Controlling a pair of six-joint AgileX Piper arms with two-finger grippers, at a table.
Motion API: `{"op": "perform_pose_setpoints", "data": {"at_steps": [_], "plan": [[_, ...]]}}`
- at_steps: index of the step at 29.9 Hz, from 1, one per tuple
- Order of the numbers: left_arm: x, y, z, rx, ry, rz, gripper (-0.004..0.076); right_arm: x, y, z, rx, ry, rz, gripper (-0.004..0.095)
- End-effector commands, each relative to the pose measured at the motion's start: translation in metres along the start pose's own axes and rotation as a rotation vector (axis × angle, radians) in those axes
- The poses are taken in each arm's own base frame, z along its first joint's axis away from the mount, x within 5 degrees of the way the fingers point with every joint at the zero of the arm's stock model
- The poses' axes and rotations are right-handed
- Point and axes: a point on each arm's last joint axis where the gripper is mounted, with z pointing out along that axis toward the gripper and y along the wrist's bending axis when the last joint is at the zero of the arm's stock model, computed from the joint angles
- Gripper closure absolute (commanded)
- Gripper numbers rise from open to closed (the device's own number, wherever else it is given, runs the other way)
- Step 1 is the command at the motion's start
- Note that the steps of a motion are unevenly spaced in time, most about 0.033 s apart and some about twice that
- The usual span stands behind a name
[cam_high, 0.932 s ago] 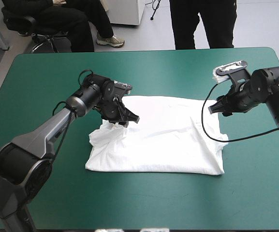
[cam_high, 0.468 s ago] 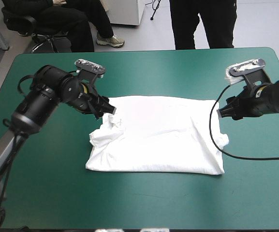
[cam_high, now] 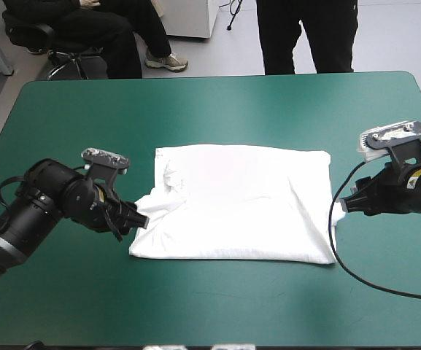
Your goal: Fold the cloth
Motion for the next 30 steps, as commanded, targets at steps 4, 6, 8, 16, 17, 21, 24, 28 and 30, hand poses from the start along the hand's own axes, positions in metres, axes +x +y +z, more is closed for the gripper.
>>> {"op": "perform_pose_setpoints", "data": {"at_steps": [4, 6, 8, 16, 17, 21, 24, 28, 30], "plan": [[0.014, -0.006, 0.039, 0.049, 0.011, -0.050, 0.0260, -0.001, 0.000, -0.010, 0.007, -0.058, 0.008, 0.0378], [0.017, -0.009, 0.055, 0.065, 0.044, -0.060, 0.0260, -0.001, 0.000, -0.010, 0.007, -0.058, 0.008, 0.0378], [0.017, -0.011, 0.070, 0.065, 0.070, -0.062, 0.0260, -0.001, 0.000, -0.010, 0.007, -0.058, 0.008, 0.0378], [0.009, -0.015, 0.119, 0.031, 0.183, -0.049, 0.0261, 0.000, -0.001, -0.010, 0.011, -0.047, -0.002, 0.0378], [0.009, -0.016, 0.123, 0.029, 0.195, -0.047, 0.0261, 0.000, -0.001, -0.010, 0.012, -0.042, -0.002, 0.0378], [0.008, -0.019, 0.137, 0.043, 0.227, -0.051, 0.0272, 0.001, -0.001, -0.012, 0.019, -0.045, -0.010, 0.0378], [0.008, -0.022, 0.143, 0.062, 0.247, -0.051, 0.0274, 0.002, -0.001, -0.013, 0.019, -0.043, -0.015, 0.0378], [0.009, -0.023, 0.143, 0.074, 0.252, -0.059, 0.0379, 0.005, 0.005, -0.010, -0.005, -0.033, -0.055, 0.0378], [0.009, -0.023, 0.143, 0.075, 0.252, -0.060, 0.0466, 0.010, 0.010, -0.002, -0.017, -0.002, -0.084, 0.0378]]}}
